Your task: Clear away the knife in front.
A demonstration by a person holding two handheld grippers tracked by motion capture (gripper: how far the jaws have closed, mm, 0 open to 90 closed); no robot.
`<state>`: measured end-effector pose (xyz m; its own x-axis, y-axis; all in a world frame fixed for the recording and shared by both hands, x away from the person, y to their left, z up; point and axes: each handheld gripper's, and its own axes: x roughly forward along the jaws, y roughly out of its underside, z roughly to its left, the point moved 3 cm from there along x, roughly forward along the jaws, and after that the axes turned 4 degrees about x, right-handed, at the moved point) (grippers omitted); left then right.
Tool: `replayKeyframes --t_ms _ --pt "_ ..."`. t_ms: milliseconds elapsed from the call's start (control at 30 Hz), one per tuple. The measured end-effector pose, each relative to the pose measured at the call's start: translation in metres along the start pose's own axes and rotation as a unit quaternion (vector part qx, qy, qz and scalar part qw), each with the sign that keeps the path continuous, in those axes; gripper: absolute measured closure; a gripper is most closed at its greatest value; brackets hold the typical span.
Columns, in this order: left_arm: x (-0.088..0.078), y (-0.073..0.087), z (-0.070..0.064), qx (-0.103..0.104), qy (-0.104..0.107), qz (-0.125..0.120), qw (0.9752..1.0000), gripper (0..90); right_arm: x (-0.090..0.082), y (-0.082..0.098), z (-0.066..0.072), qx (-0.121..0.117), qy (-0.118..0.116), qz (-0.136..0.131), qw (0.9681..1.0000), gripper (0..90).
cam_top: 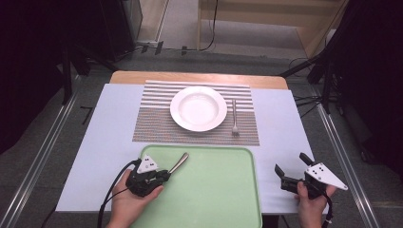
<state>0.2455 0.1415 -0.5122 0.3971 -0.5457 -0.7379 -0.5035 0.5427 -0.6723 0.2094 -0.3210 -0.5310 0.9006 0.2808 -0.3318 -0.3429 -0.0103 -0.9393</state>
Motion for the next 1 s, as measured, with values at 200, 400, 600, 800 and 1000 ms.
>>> replayKeyframes --t_ms 200,400,600,800,1000 --pt "0.001 0.004 -0.006 0.008 -0.015 0.015 0.9997 78.6 0.0 0.0 0.0 0.0 0.001 0.0 1.0 0.0" --pt "0.001 0.005 -0.013 0.024 -0.015 0.028 0.9992 78.5 0.0 0.0 0.0 0.0 0.0 0.0 1.0 0.0" --pt "0.002 0.0 -0.011 0.04 -0.014 0.029 0.9987 71.2 0.0 0.0 0.0 0.0 0.002 -0.001 1.0 0.0" --pt "0.006 -0.02 -0.014 0.066 0.002 0.009 0.9978 77.6 0.001 0.0 0.0 -0.001 0.004 -0.001 1.0 0.0" --pt "0.027 -0.034 -0.025 0.091 0.02 0.017 0.9955 85.5 0.001 0.0 0.0 -0.003 0.004 -0.001 1.0 0.0"
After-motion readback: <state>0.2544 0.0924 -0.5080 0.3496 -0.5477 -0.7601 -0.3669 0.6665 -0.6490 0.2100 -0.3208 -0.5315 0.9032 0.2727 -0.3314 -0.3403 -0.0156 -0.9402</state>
